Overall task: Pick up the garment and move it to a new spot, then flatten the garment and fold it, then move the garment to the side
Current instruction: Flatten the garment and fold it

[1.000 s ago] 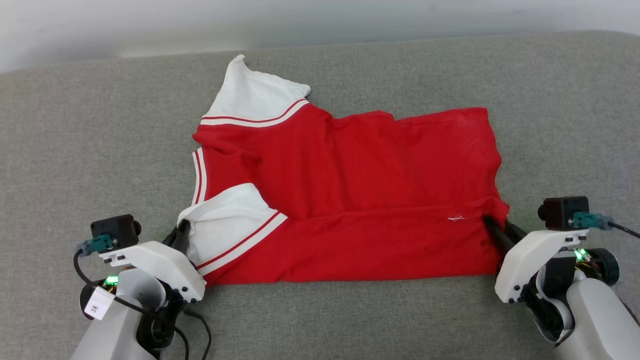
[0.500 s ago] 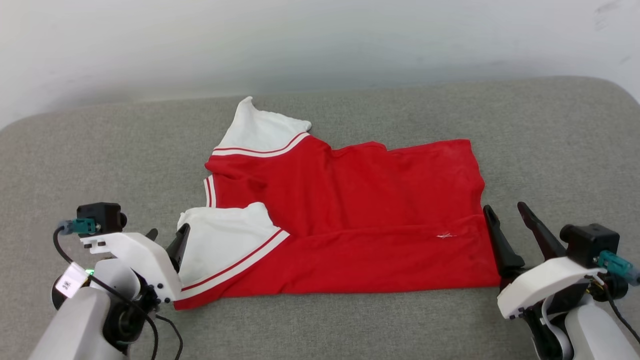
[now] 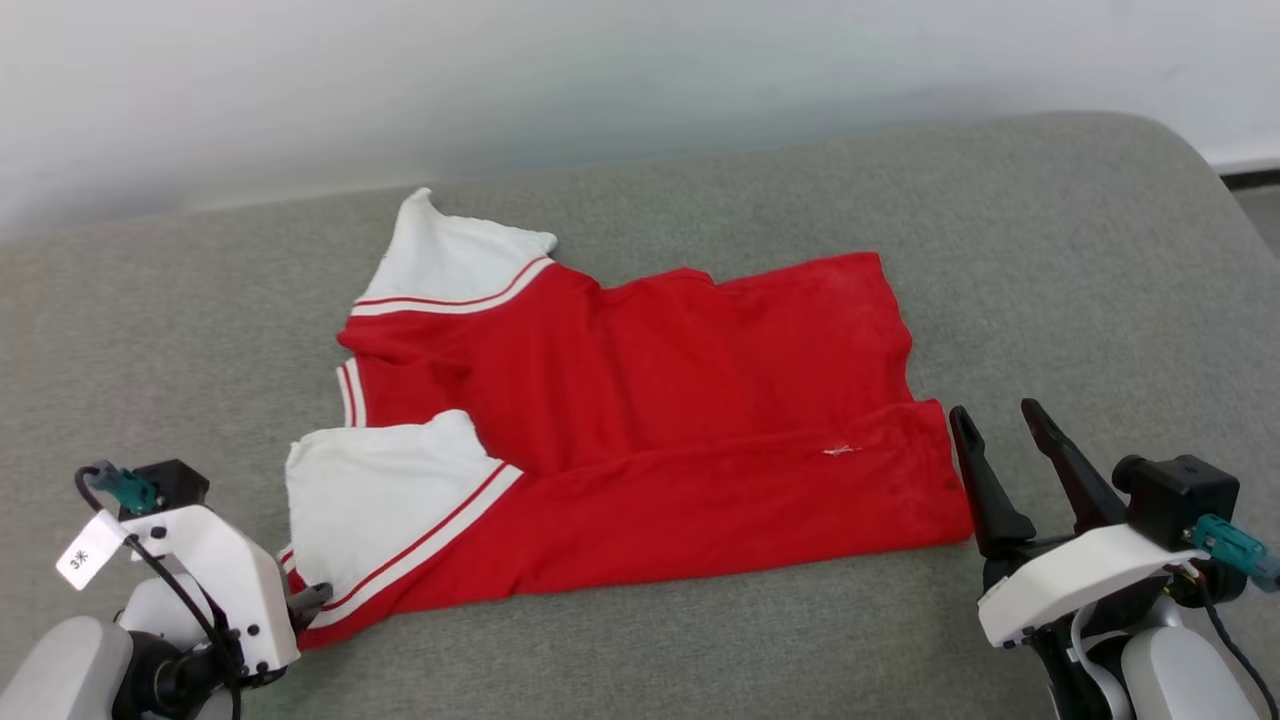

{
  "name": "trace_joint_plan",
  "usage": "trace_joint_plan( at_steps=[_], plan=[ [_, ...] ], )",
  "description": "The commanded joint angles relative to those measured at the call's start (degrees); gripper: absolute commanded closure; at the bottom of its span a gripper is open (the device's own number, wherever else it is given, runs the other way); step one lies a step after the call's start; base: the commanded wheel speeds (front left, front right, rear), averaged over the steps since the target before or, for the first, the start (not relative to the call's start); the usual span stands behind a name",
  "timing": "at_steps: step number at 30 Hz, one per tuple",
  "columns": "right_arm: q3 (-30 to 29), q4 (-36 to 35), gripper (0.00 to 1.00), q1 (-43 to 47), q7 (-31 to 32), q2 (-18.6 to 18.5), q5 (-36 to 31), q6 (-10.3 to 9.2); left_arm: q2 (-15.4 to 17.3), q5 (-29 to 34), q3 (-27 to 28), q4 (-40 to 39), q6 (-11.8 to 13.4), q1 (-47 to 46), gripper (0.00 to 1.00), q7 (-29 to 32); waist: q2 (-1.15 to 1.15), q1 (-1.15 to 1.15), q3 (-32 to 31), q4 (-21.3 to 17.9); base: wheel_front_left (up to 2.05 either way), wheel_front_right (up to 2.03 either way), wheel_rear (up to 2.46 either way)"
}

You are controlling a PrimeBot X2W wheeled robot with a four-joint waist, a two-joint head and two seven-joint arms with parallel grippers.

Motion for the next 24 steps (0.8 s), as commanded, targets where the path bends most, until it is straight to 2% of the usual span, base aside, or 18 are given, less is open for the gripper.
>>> trace_joint_plan(
  at_steps=[1, 7, 8, 9, 10, 17, 21, 24],
  plan=[
    [-0.25, -0.58, 0.00, 0.47, 0.13, 0.55, 0.00, -0.02, 0.11, -0.81, -0.02, 0.18, 0.49, 0.83, 0.00, 1.25, 0.00, 0.00, 1.55, -1.21, 0.00, 0.00, 0.00],
    [-0.96, -0.65, 0.00, -0.08, 0.82, 1.01, 0.65, -0.02, -1.20, -2.77, -1.82, 0.45, 0.69, 2.14, 0.02, 5.53, 0.00, 0.00, 3.66, -2.28, 0.00, 0.00, 0.00],
    [-1.12, -0.58, 0.00, -0.26, 0.88, 0.92, 0.75, -0.02, -1.61, -3.03, -2.11, 0.35, 0.70, 2.20, 0.49, 5.93, 0.00, 0.00, 3.83, -2.33, 0.00, 0.00, 0.00],
    [-1.36, -0.45, 0.00, -0.41, 1.09, 0.78, 0.99, -0.02, -1.98, -3.14, -2.26, 0.17, 0.76, 2.21, 0.67, 6.08, 0.00, 0.00, 3.97, -2.38, 0.00, 0.00, 0.00],
    [-1.58, -0.40, 0.00, -0.56, 1.39, 0.61, 1.19, -0.02, -2.17, -3.19, -2.37, -0.02, 0.81, 2.17, 1.00, 6.06, 0.00, 0.00, 4.05, -2.39, 0.00, 0.00, 0.00],
    [-2.51, 0.55, 0.00, -1.25, 6.40, -1.12, 3.38, -0.02, -0.48, -1.01, -1.16, -2.30, 0.75, 0.91, 1.00, 2.33, 0.00, 0.00, 3.22, -1.50, 0.00, 0.00, 0.00],
    [-1.29, 1.91, 0.00, -1.84, 15.12, -3.16, 6.21, -0.02, 0.35, 0.18, -0.28, -4.24, 0.89, 0.20, 1.00, -0.17, 0.00, 0.00, 2.57, -0.83, 0.00, 0.00, 0.00],
    [-0.02, 2.84, 0.00, -2.69, 24.18, -5.16, 8.54, -0.02, 0.65, 1.05, -0.20, -6.65, 1.35, 0.01, 1.00, -1.23, 0.00, 0.00, 2.52, 0.00, 0.00, 0.00, 0.00]
  ],
)
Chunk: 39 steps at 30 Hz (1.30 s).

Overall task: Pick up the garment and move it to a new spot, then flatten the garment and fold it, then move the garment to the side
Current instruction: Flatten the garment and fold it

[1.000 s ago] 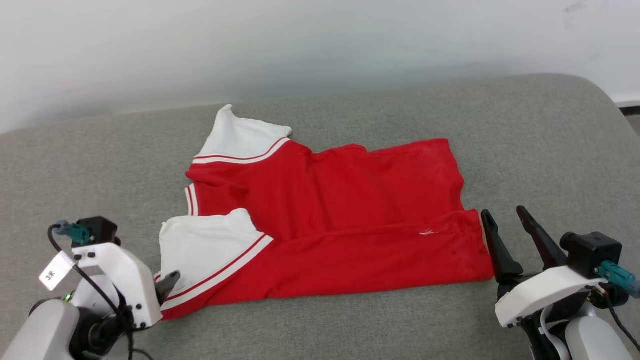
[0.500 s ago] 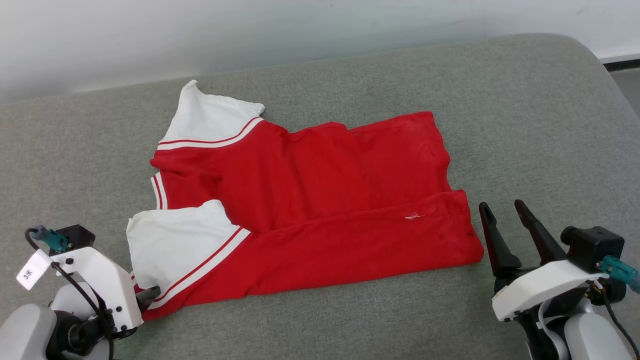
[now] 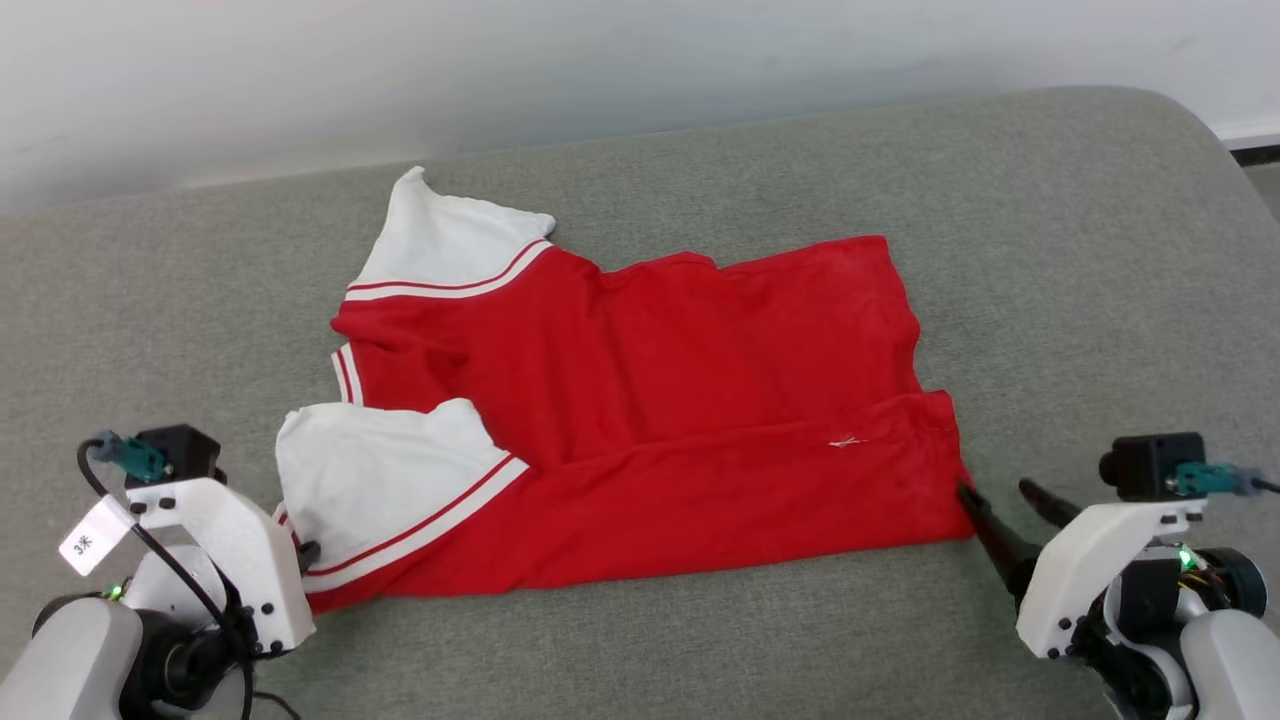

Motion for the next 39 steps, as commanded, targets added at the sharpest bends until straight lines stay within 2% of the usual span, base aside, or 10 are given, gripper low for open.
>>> trace_joint_plan(
  at_steps=[1, 4, 6, 12, 17, 18, 19, 20, 30, 39],
  plan=[
    [0.98, 0.35, 0.00, -1.40, 5.45, -1.53, 1.83, -0.02, 0.37, 0.63, 0.06, -2.06, 0.57, -0.43, 1.00, -0.59, 0.00, 0.00, 0.18, 0.78, 0.00, 0.00, 0.00],
    [2.23, 0.45, 0.00, -2.87, 13.33, -3.09, 3.62, -0.02, 0.67, 1.59, -0.11, -4.97, 1.16, -0.86, 1.00, -0.95, 0.00, 0.00, 1.07, 1.82, 0.00, 0.00, 0.00],
    [2.77, 0.51, 0.00, -4.34, 16.33, -3.69, 3.73, -0.02, 0.66, 2.07, -0.33, -6.60, 1.50, -0.96, 1.00, -0.92, 0.00, 0.00, 1.78, 2.44, 0.00, 0.00, 0.00],
    [4.51, 3.98, 0.00, -8.42, 21.53, -4.36, 2.92, -0.02, -0.14, 2.61, -1.18, -8.59, 1.47, -2.01, 1.00, -1.42, 0.00, 0.00, 3.86, 3.91, 0.00, 0.00, 0.00],
    [7.05, 8.12, 0.00, -8.40, 26.12, -3.17, 4.88, 0.00, -0.87, 2.58, -1.73, -7.82, 1.09, -1.94, 1.00, -2.17, 0.00, 0.00, 4.49, 4.77, 0.00, 0.00, 0.00],
    [7.43, 8.48, 0.55, -8.42, 26.53, -3.17, 5.16, 0.02, -1.03, 2.48, -1.81, -7.66, 1.01, -1.83, 1.00, -2.36, 0.00, 0.00, 4.51, 4.86, 0.00, 0.00, 0.00],
    [7.71, 8.73, 0.90, -8.43, 26.70, -3.18, 5.55, 0.07, -1.11, 2.44, -1.86, -7.48, 0.90, -1.75, 1.00, -2.52, 0.00, 0.00, 4.47, 4.93, 0.00, 0.00, 0.00],
    [7.84, 9.04, 1.00, -8.36, 26.99, -3.13, 6.08, 0.07, -1.25, 2.38, -1.92, -7.24, 0.81, -1.60, 1.00, -2.61, 0.00, 0.00, 4.36, 4.96, 0.00, 0.00, 0.00],
    [7.40, 6.50, 1.00, -9.34, 24.61, -6.21, 7.31, -0.01, -2.16, 2.77, -1.63, -6.27, 0.44, 1.28, 1.00, -7.02, 0.00, 0.00, -0.02, 4.76, 0.00, 0.00, 0.00],
    [7.84, 4.01, 1.00, -3.84, 25.20, -7.04, 7.89, -0.02, -1.78, 1.89, -0.34, -8.93, 2.65, 9.68, 1.00, -9.18, 0.00, 0.00, -6.79, 4.62, 0.00, 0.00, 0.00]
  ],
)
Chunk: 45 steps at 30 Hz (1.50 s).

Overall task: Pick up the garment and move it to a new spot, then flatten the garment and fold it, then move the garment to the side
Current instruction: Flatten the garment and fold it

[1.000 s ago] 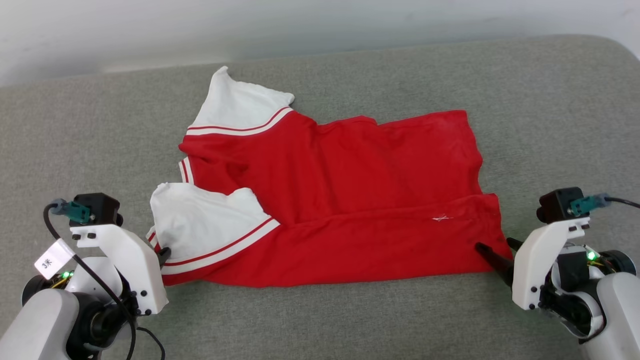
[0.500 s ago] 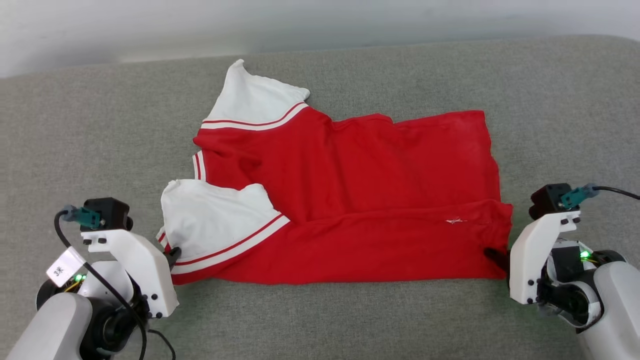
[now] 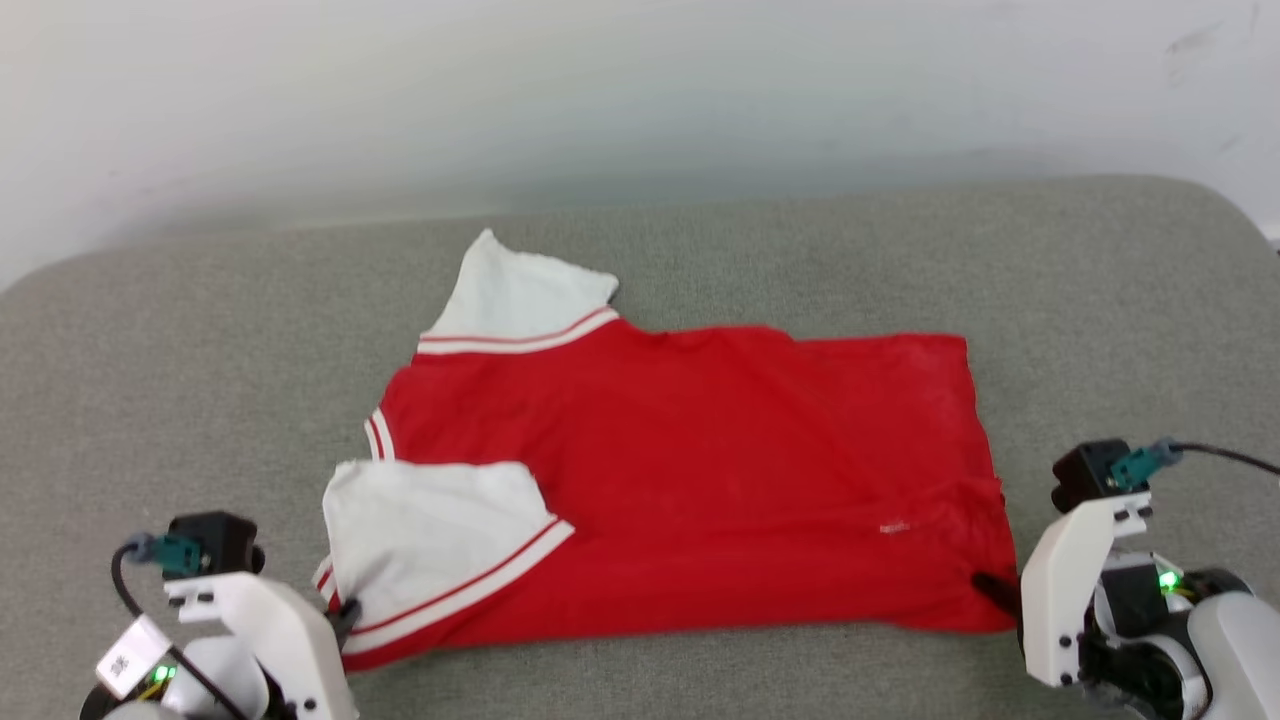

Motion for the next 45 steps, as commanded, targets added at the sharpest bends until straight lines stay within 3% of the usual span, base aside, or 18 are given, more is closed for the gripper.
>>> trace_joint_plan(
  at_steps=[1, 9, 14, 15, 16, 17, 18, 27, 28, 32, 40, 45],
  plan=[
    [-0.30, -0.65, 1.00, 1.79, 0.18, -0.43, 0.50, -0.02, 0.43, -0.33, 0.56, -0.57, 0.64, 2.07, 1.00, -0.27, 0.00, 0.00, -2.15, 0.09, 0.00, 0.00, 0.00],
    [-2.86, -4.52, 1.00, 10.41, 1.88, -0.58, 0.19, -0.02, 0.50, -2.57, 2.15, -2.74, 3.32, 11.61, 1.00, -0.49, 0.00, 0.00, -5.38, 0.79, 0.00, 0.00, 0.00],
    [-4.03, -5.64, 1.00, 14.35, 1.08, 0.74, -0.33, -0.02, -1.87, -3.18, 1.49, -0.77, 3.68, 13.24, 1.00, -1.96, 0.00, 0.00, -5.17, 0.93, 0.00, 0.00, 0.00],
    [-4.27, -5.67, 1.00, 14.74, 0.46, 1.20, -0.18, -0.02, -2.56, -3.47, 1.34, -0.02, 3.59, 12.84, 0.73, -2.31, 0.00, 0.00, -5.05, 0.94, 0.00, 0.00, 0.00],
    [-4.47, -5.62, 0.80, 15.02, -0.38, 1.65, -0.22, -0.02, -3.04, -3.55, 1.08, 0.79, 3.30, 12.43, 0.61, -2.53, 0.00, 0.00, -4.94, 0.93, 0.00, 0.00, 0.00],
    [-4.54, -5.47, 0.42, 15.44, -1.22, 1.78, -0.60, -0.02, -3.68, -3.72, 1.13, 1.58, 3.39, 11.90, 0.24, -2.91, 0.00, 0.00, -4.81, 0.93, 0.00, 0.00, 0.00],
    [-4.64, -5.55, 0.00, 15.66, -2.56, 2.01, -0.89, -0.01, -4.38, -4.15, 1.36, 2.46, 3.58, 11.36, 0.00, -3.32, 0.00, 0.00, -4.71, 0.94, 0.00, 0.00, 0.00],
    [-5.83, -7.40, 0.00, 15.58, -24.89, 4.72, -3.46, -0.02, -5.59, -2.59, 1.73, 3.92, 1.42, 7.85, 0.00, -8.19, 0.00, 0.00, -4.92, 0.13, 0.00, 0.00, 0.00],
    [-6.77, -7.90, 0.00, 14.96, -29.93, 5.16, -5.70, -0.02, -5.08, -1.63, 2.16, 3.22, 1.08, 7.06, 0.00, -10.08, 0.00, 0.00, -5.01, -0.22, 0.00, 0.00, 0.00],
    [-8.42, -8.78, 0.00, 13.97, -36.96, 6.72, -11.23, -0.02, -4.94, 2.06, 3.25, 1.38, 1.48, 4.80, 0.00, -16.43, 0.00, 0.00, -4.86, -1.01, 0.00, 0.00, 0.00],
    [-10.85, -14.95, 0.00, 11.58, -42.08, 9.84, -17.84, -0.02, -6.19, 10.43, 3.28, -0.97, 2.31, -1.36, 0.00, -29.37, 0.00, 0.00, -1.54, -2.45, 0.00, 0.00, 0.00],
    [-11.39, -20.10, 0.00, 9.33, -41.57, 11.15, -19.18, -0.02, -6.68, 12.30, 2.41, 0.55, 1.51, -7.86, 0.00, -31.45, 0.00, 0.00, 3.75, -3.46, 0.00, 0.00, 0.00]
  ],
)
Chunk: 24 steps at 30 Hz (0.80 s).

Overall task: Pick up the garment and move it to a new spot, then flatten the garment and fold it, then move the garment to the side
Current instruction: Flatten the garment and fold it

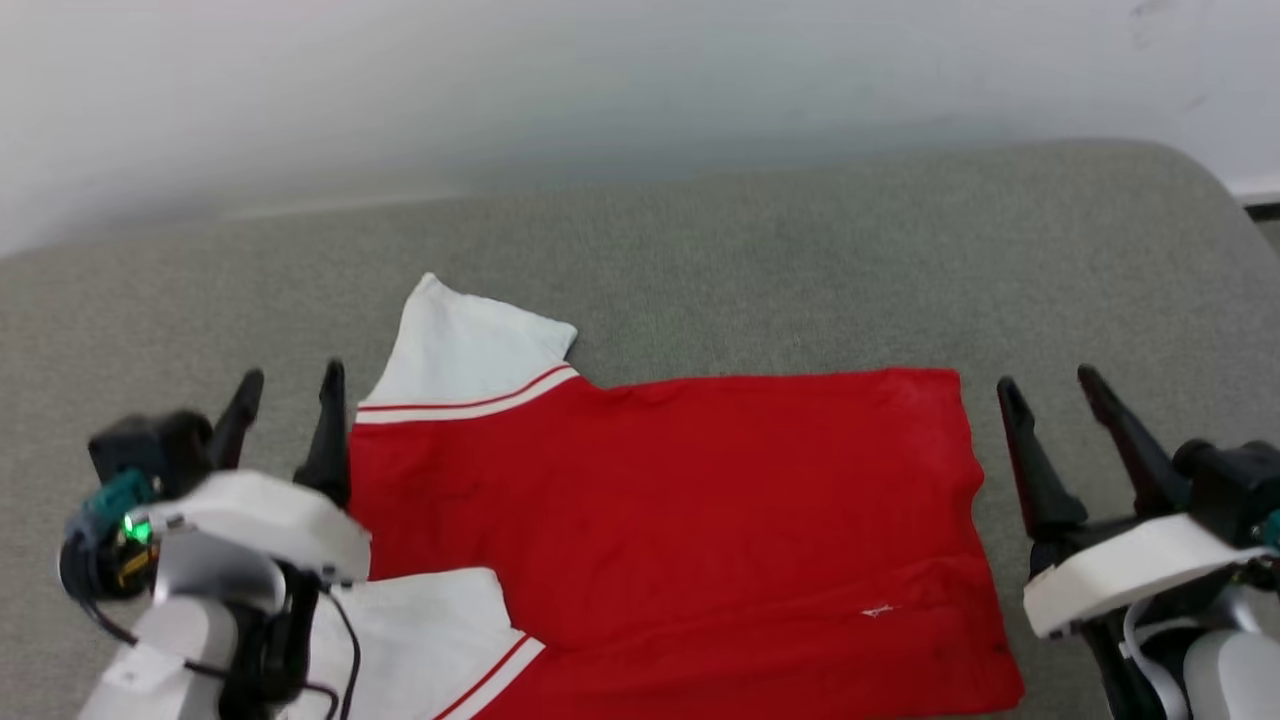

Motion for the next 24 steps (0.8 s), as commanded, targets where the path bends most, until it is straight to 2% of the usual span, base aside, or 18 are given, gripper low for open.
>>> trace_joint_plan(
  at_steps=[1, 4, 11, 15, 16, 20, 22, 23, 24],
  plan=[
    [-0.38, -2.13, 0.00, -1.69, 0.11, 0.62, -0.64, -0.02, 0.24, 0.50, -0.22, 0.56, -0.72, -3.91, 0.00, 0.05, 0.00, 0.00, 4.53, -1.14, 0.00, 0.00, 0.00],
    [-0.06, -5.42, 0.00, -4.14, 0.42, 1.17, -1.50, -0.02, 0.87, 0.09, -0.50, 3.50, -2.44, -11.30, 0.00, 2.00, 0.00, 0.00, 9.28, -2.64, 0.00, 0.00, 0.00],
    [1.04, -6.40, 0.00, -7.24, 0.11, 1.97, -1.69, -0.02, 3.32, -2.32, -0.84, 12.36, -7.03, -24.63, 0.00, 9.34, 0.00, 0.00, 13.61, -5.86, 0.00, 0.00, 0.00],
    [1.78, -5.71, 0.00, -8.22, -0.33, 2.60, -1.33, -0.02, 5.78, -5.14, -1.49, 18.61, -9.32, -30.56, 0.00, 18.99, 0.00, 0.00, 14.89, -7.98, 0.00, 0.00, 0.00],
    [1.78, -5.71, 0.00, -8.22, -0.33, 2.60, -1.33, -0.02, 5.78, -5.14, -1.49, 18.61, -9.32, -30.56, 0.00, 18.99, 0.00, 0.00, 14.89, -7.98, 0.00, 0.00, 0.00],
    [2.42, -4.81, 0.00, -8.65, -0.78, 3.24, -0.78, -0.02, 8.76, -8.36, -2.09, 23.77, -10.28, -35.04, 0.00, 31.38, 0.00, 0.00, 16.35, -10.12, 0.00, 0.00, 0.00],
    [2.96, -4.46, 0.00, -8.89, -1.39, 3.60, -0.31, -0.02, 10.21, -10.25, -1.71, 25.34, -10.24, -37.04, 0.00, 37.22, 0.00, 0.00, 17.22, -11.20, 0.00, 0.00, 0.00],
    [3.21, -3.98, 0.00, -9.05, -1.84, 3.89, -0.01, -0.02, 11.79, -11.45, -1.39, 26.31, -9.46, -38.58, 0.00, 41.99, 0.00, 0.00, 18.27, -12.12, 0.00, 0.00, 0.00],
    [3.37, -3.76, 0.00, -9.20, -2.16, 4.09, 0.31, -0.02, 12.25, -11.91, -1.32, 26.72, -9.05, -39.06, 0.00, 43.99, 0.00, 0.00, 18.72, -12.53, 0.00, 0.00, 0.00]
  ],
)
